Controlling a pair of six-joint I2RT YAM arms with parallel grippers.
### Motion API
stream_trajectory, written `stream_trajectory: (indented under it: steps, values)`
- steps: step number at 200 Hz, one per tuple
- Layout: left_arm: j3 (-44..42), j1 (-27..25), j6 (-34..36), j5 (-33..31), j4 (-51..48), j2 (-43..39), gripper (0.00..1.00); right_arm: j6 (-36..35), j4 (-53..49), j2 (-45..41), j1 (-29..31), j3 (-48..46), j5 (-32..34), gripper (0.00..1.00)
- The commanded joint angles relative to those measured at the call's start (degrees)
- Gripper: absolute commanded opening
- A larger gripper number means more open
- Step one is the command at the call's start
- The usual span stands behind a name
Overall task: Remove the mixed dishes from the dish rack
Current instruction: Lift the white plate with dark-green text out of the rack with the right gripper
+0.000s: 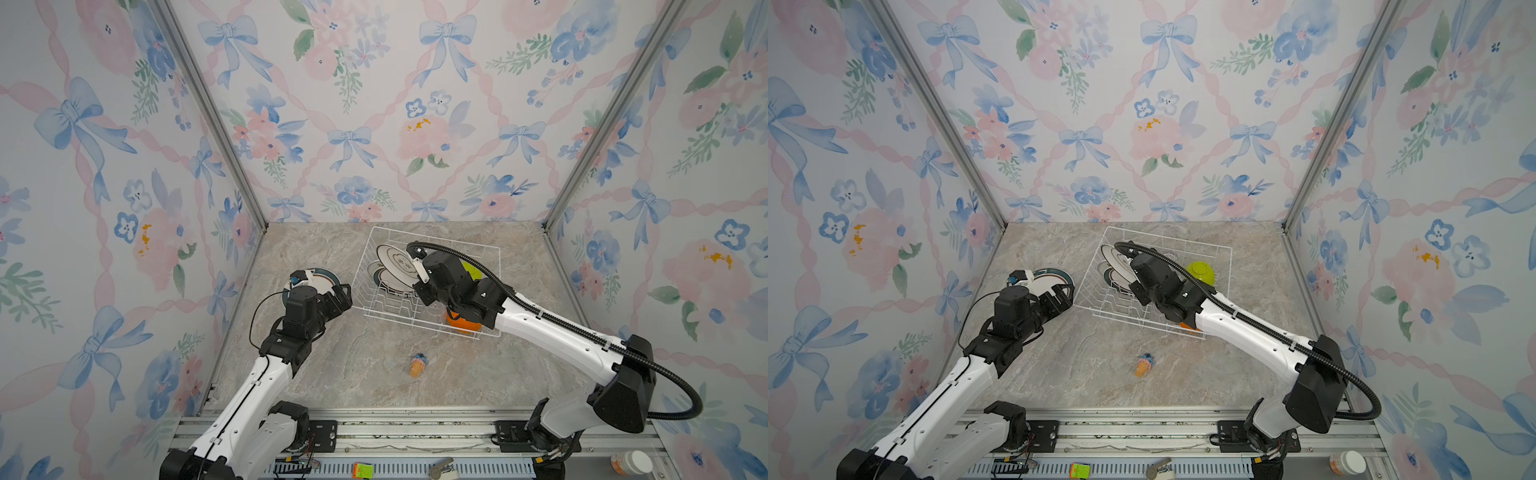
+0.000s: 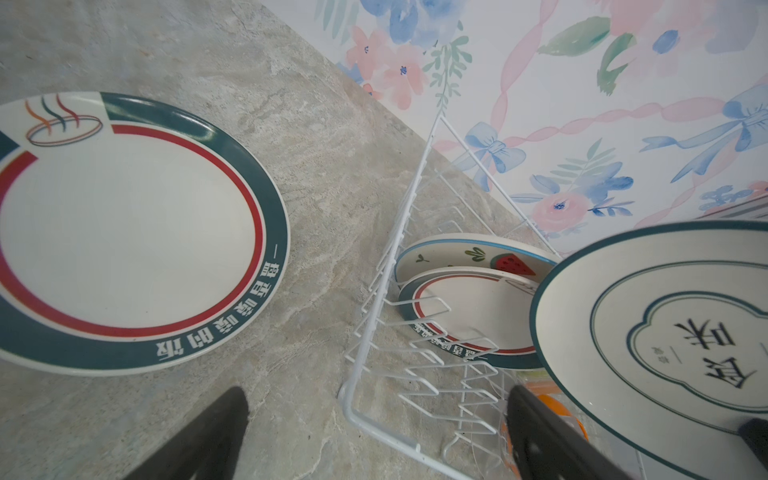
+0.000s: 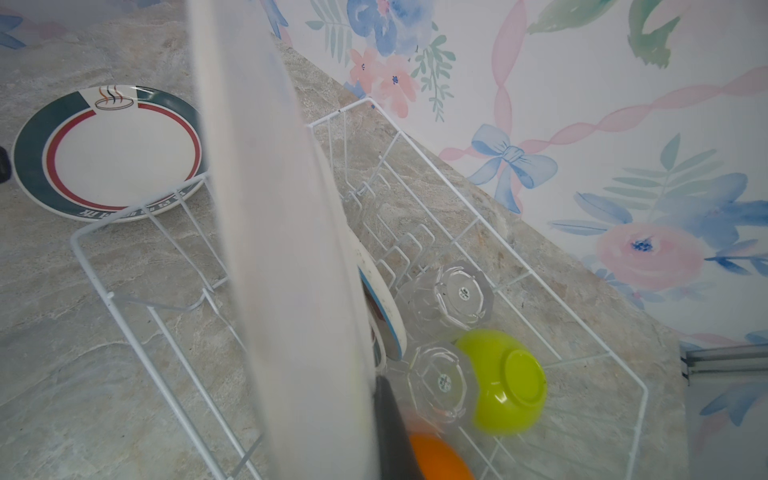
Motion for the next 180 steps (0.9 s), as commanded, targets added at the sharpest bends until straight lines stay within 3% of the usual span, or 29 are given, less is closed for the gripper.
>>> stream_trajectory:
  steps: [1, 101, 180]
  values:
    - [1.50, -0.69, 0.14, -0.64, -0.63, 0.33, 0.98, 5.26, 3.54, -4.02, -0.29, -1.25, -0.46, 0.00]
    - [2.35, -3.72, -1.42, -0.38, 1.54, 0.14, 0.98, 17.30, 11.83, -10.24, -0.29, -7.66, -5.34, 0.00]
    - [5.37, -4.79, 0.05, -0.38, 2.14, -2.06, 0.98, 22.48, 13.29, -12.00, -1.09, -6.37, -6.34, 0.00]
